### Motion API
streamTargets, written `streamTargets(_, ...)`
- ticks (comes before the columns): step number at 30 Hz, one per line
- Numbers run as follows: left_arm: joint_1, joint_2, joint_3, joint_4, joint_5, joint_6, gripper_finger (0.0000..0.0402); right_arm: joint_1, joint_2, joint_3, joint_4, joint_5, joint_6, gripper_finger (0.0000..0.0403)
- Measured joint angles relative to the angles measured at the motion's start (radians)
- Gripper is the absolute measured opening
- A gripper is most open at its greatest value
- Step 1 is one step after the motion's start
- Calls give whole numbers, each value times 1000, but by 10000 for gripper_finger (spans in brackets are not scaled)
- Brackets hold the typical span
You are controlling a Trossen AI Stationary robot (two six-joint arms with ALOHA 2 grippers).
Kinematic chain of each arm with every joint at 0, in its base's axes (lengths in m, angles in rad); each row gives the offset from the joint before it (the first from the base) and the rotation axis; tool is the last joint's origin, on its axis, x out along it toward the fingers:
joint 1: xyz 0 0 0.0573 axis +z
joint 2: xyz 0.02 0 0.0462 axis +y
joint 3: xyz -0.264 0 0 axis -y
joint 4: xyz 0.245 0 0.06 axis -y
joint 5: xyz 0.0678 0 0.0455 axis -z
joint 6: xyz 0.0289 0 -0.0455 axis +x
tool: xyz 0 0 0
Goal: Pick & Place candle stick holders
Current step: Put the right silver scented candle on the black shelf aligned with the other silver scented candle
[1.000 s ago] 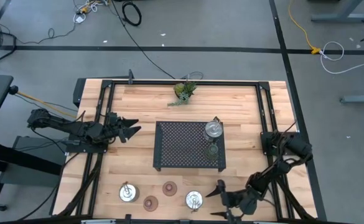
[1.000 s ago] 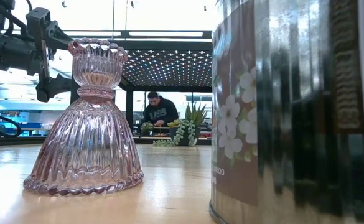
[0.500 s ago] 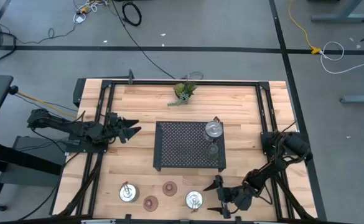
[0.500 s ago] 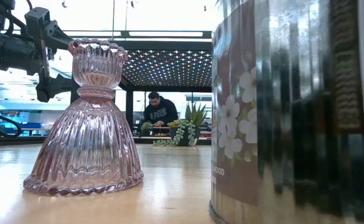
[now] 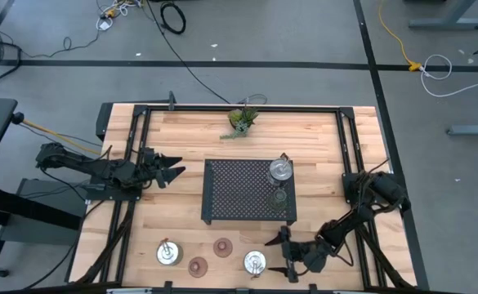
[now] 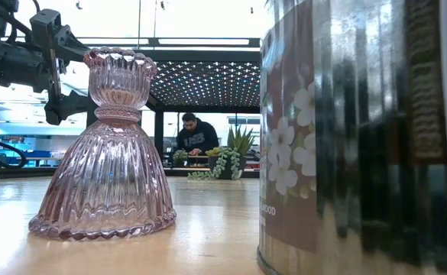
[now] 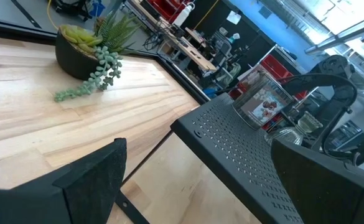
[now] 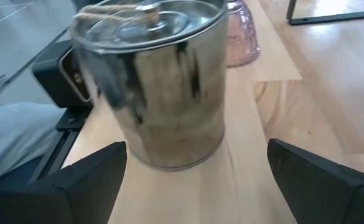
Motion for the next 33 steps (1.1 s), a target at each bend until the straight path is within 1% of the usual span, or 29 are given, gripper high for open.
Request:
streamTargets(9, 0, 0, 0, -4, 0, 26, 399, -45, 0, 0, 25, -21, 13, 387)
streamTargets(13, 0, 0, 0, -5, 0, 26, 399, -49, 0, 0, 55, -25, 8, 387)
streamTargets(23, 0, 0, 0, -6, 0, 27, 399, -56, 0, 21, 57, -26, 4, 387)
streamTargets(27, 0, 0, 0, -6, 0, 29, 399, -56, 0, 53, 13, -36, -7, 387)
streamTargets(31, 0, 0, 0, -6, 0, 29, 399, -54, 0, 67, -31, -68, 6, 387)
streamTargets(33, 0, 0, 0, -6, 0, 29, 399, -54, 0, 69, -25, -70, 6, 387)
